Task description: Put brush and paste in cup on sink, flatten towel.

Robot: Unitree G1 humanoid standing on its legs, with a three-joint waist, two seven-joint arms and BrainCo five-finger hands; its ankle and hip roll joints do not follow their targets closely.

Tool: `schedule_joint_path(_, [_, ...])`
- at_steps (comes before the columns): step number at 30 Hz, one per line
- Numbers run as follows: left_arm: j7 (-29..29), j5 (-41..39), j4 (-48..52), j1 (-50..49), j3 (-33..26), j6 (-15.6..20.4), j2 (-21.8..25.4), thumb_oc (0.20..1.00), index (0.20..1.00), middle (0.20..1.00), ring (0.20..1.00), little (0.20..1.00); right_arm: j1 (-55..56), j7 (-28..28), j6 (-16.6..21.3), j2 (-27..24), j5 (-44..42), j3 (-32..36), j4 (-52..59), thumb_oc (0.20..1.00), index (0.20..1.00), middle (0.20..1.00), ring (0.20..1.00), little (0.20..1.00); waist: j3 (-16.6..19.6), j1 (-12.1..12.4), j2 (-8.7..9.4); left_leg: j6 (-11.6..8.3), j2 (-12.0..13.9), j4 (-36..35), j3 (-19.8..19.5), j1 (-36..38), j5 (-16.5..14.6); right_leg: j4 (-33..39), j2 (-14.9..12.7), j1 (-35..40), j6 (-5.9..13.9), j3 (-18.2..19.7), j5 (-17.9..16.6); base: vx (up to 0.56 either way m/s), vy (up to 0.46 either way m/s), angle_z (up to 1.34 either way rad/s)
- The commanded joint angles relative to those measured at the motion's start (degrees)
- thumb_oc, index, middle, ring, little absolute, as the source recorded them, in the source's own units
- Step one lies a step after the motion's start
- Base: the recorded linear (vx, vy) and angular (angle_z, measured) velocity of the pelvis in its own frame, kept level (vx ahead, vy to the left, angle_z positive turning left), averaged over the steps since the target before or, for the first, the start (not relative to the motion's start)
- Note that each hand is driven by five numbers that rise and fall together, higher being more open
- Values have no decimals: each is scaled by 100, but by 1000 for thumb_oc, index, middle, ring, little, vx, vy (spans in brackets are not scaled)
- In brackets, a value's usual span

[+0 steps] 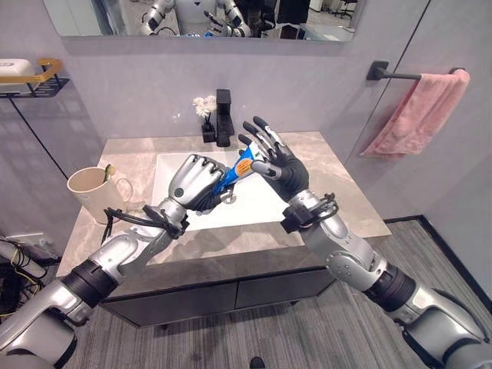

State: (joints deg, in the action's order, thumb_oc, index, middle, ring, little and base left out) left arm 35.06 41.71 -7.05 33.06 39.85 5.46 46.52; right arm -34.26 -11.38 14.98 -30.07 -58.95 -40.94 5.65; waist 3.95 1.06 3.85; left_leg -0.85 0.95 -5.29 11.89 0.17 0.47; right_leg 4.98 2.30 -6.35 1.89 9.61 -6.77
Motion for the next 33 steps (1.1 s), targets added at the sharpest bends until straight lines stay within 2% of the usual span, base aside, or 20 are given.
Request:
schedule_joint_path(1, [422, 178, -756, 918, 208, -327, -385, 200, 200, 200, 200, 200, 158, -110, 321, 204, -104, 550, -2, 1000, 1000, 1000, 1000, 1000, 322, 63, 39, -283, 126, 29, 72, -20, 59, -29, -349, -15, 447, -316, -207, 0, 0, 0])
schedule_joint_path(7, [600, 235, -1501, 1408, 578, -548, -870, 200, 200, 200, 200, 200, 270, -168, 216, 483, -145, 525, -592, 1000, 1000, 1000, 1000, 1000, 339, 8, 15, -282, 132, 29, 84, -2, 39, -32, -347, -20, 449, -317, -195, 12, -6, -7])
schedule_joint_path(10, [651, 114, -1304, 1419, 369, -536, -737, 200, 200, 200, 200, 200, 324, -234, 126, 465, -121, 593, -706, 1000, 1000, 1000, 1000, 1000, 335, 33, 12, -282, 129, 29, 81, 2, 38, -31, -345, -10, 445, -320, -187, 0, 0, 0])
schedule_joint_path(13, [515, 134, -877, 1531, 457, -459, -876, 200, 200, 200, 200, 200, 286, -111, 24, 478, -82, 504, -856, 1000, 1000, 1000, 1000, 1000, 328, 32, -11, -281, 136, 29, 91, 13, 37, -30, -343, -5, 442, -322, -182, 0, 0, 0])
schedule_joint_path(15, [402, 202, -696, 1502, 472, -402, -759, 200, 200, 200, 200, 200, 270, -99, -10, 465, -11, 510, -973, 1000, 1000, 1000, 1000, 1000, 322, 43, -20, -278, 139, 29, 96, 22, 32, -33, -345, -1, 441, -325, -181, 0, 0, 0])
schedule_joint_path(17, [371, 254, -474, 1383, 376, -354, -538, 200, 200, 200, 200, 200, 288, -166, 10, 423, 131, 659, -978, 1000, 1000, 1000, 1000, 1000, 315, 58, -22, -274, 140, 29, 94, 26, 25, -34, -346, -2, 443, -340, -182, 0, 0, 0])
schedule_joint_path(18, [373, 311, -250, 1194, 187, -289, -256, 200, 200, 200, 200, 200, 373, -265, 85, 389, 375, 934, -943, 1000, 1000, 1000, 1000, 1000, 308, 77, -27, -269, 140, 29, 90, 29, 19, -32, -350, 5, 445, -351, -175, 0, 0, 0])
schedule_joint_path(19, [370, 311, -245, 1189, 183, -290, -252, 200, 200, 200, 200, 200, 373, -266, 84, 390, 376, 931, -942, 1000, 1000, 1000, 1000, 1000, 309, 74, -27, -269, 139, 29, 90, 29, 19, -32, -350, 6, 445, -351, -175, 31, 7, -1])
schedule_joint_path(20, [409, 361, -35, 989, -59, -227, 35, 200, 200, 200, 200, 200, 559, -388, 192, 366, 742, 1297, -854, 1000, 1000, 1000, 1000, 1000, 296, 106, -33, -260, 133, 29, 72, 34, 6, -34, -352, 15, 446, -358, -163, 0, 0, 0])
schedule_joint_path(21, [395, 361, -7, 965, -75, -228, 51, 200, 200, 200, 200, 200, 570, -399, 187, 372, 756, 1294, -840, 1000, 1000, 1000, 1000, 1000, 299, 101, -31, -260, 133, 29, 72, 36, 5, -34, -352, 18, 446, -358, -162, 0, 0, 0])
schedule_joint_path(24, [474, 355, 461, 597, -678, -95, 580, 200, 200, 200, 200, 200, 829, -580, 352, 380, 1246, 1882, -759, 1000, 1000, 1000, 1000, 1000, 290, 147, -35, -243, 114, 29, 36, 52, -7, -31, -367, 48, 445, -380, -143, 12, 5, 1])
schedule_joint_path(25, [462, 354, 486, 569, -703, -95, 593, 200, 200, 200, 200, 200, 832, -584, 350, 384, 1252, 1875, -753, 1000, 1000, 1000, 1000, 1000, 291, 140, -36, -243, 113, 29, 36, 54, -8, -32, -368, 50, 445, -380, -143, 0, 0, 0])
schedule_joint_path(27, [543, 242, 908, 366, -1184, -11, 841, 200, 200, 200, 200, 200, 940, -688, 401, 396, 1443, 2103, -711, 1000, 1000, 1000, 1000, 1000, 282, 190, -25, -227, 111, 29, 13, 63, -19, -34, -370, 62, 447, -394, -128, 0, 0, 0])
schedule_joint_path(29, [525, 239, 947, 320, -1230, -12, 857, 200, 200, 200, 200, 200, 935, -690, 401, 400, 1447, 2088, -710, 1000, 1000, 1000, 1000, 1000, 282, 177, -29, -227, 110, 29, 14, 66, -20, -35, -370, 64, 447, -392, -128, 0, 0, 0])
schedule_joint_path(30, [552, 195, 1166, 142, -1501, 27, 914, 200, 200, 200, 200, 200, 982, -729, 437, 423, 1498, 2163, -708, 1000, 1000, 1000, 1000, 1000, 285, 203, -20, -222, 108, 29, 16, 79, -31, -30, -365, 75, 443, -388, -123, 48, 27, 2])
schedule_joint_path(31, [660, -489, 1270, 750, -2374, 97, 2288, 200, 200, 200, 200, 200, 1119, -691, 566, 196, 1568, 2281, -565, 1000, 1000, 1000, 1000, 1000, 325, 262, -104, -226, 105, 29, 8, 120, -56, -32, -355, 116, 452, -385, -95, 32, 20, 1])
schedule_joint_path(32, [665, -499, 1242, 847, -2290, 93, 2294, 200, 200, 200, 200, 200, 1119, -698, 564, 208, 1573, 2309, -560, 1000, 1000, 1000, 1000, 1000, 322, 276, -71, -230, 101, 29, 8, 92, -23, -24, -360, 93, 446, -384, -126, 42, 17, -5])
schedule_joint_path(33, [915, -295, 1367, 1066, -2218, 55, 1866, 200, 200, 200, 200, 200, 1145, -719, 592, 364, 1672, 2307, -726, 1000, 1000, 1000, 1000, 1000, 336, 277, -55, -232, 95, 29, -9, 99, -34, -28, -361, 99, 445, -398, -115, 0, 0, 0])
